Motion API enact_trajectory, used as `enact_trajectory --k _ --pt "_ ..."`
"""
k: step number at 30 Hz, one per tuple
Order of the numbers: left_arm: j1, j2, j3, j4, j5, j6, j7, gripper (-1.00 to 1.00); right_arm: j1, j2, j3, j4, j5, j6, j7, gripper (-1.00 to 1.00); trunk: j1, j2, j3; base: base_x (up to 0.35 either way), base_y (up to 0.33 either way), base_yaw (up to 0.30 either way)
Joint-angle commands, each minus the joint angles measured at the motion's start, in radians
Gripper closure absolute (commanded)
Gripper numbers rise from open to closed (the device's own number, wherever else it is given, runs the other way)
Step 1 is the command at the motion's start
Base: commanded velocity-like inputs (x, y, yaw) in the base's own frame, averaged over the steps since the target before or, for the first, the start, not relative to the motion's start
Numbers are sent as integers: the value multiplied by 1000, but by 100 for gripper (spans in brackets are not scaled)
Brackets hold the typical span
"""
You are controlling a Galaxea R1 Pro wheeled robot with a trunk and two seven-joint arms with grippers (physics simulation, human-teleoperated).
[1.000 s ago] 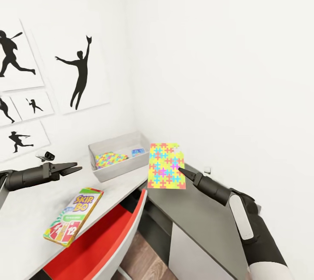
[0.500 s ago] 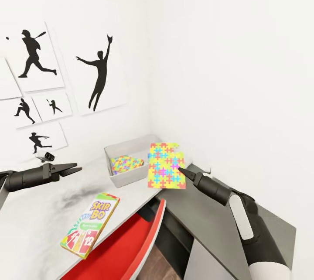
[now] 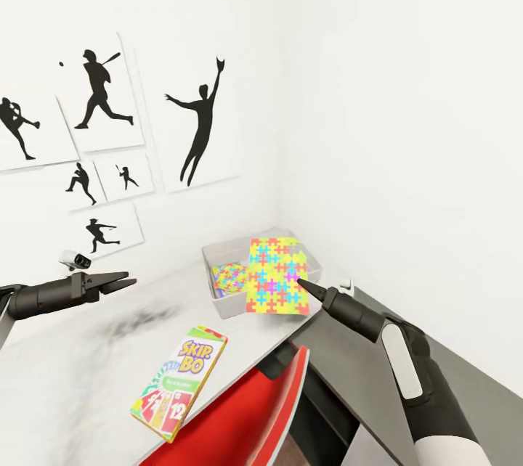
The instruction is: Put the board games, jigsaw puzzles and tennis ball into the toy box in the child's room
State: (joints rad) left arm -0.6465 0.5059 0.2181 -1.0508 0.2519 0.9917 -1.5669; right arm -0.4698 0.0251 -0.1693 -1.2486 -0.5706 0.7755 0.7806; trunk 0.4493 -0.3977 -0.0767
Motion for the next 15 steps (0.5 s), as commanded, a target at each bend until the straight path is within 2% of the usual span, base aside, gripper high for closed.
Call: enact_trajectory --k 1,4,11,15 --pt "-1 0 0 0 0 9 -4 -100 -1 1 -2 0 0 5 3 100 1 -2 -2 3 13 8" --pt "-1 0 0 0 0 7 -4 -100 -1 1 -2 -1 0 4 3 100 1 -2 -2 18 5 95" --pt "1 0 0 0 0 3 -4 -100 -1 1 -2 -2 0 4 3 100 1 -2 0 100 1 231" --pt "1 0 0 0 0 1 -4 -100 -1 1 -2 -2 0 4 3 100 1 -2 0 154 0 60"
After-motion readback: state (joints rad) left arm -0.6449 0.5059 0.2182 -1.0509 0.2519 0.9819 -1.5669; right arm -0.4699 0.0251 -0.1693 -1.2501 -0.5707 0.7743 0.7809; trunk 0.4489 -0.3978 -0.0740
